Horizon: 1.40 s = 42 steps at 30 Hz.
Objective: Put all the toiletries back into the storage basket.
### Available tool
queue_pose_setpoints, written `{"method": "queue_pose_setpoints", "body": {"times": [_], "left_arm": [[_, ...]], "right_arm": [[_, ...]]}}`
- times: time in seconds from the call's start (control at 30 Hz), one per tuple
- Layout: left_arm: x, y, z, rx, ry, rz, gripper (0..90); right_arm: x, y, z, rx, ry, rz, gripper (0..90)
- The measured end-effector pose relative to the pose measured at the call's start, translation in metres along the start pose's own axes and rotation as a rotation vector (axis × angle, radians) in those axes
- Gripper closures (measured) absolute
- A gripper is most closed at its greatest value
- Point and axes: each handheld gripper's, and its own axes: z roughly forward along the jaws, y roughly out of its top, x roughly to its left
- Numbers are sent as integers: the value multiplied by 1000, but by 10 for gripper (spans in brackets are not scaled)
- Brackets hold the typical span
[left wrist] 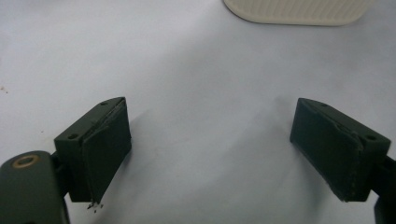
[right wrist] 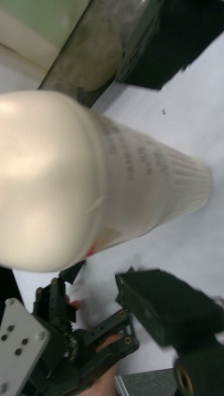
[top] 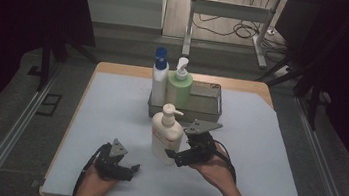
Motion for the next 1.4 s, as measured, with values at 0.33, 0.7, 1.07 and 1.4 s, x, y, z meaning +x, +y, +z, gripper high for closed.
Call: {"method": "queue_pose_setpoints", "body": {"times": [0.33, 0.7, 1.07, 1.4], "left_arm": [[0, 0, 0, 0, 0, 0, 121], [0, 0, 0, 0, -1, 0, 122], [0, 0, 0, 0, 0, 0, 122], [0, 0, 0, 0, 0, 0, 121]], "right_arm": [[6, 12, 10, 7, -33, -16, 125], [13, 23, 24, 10, -67, -20, 188], [11, 25, 27, 5, -71, 18, 303], [12, 27, 24, 35, -90, -12, 349]]}}
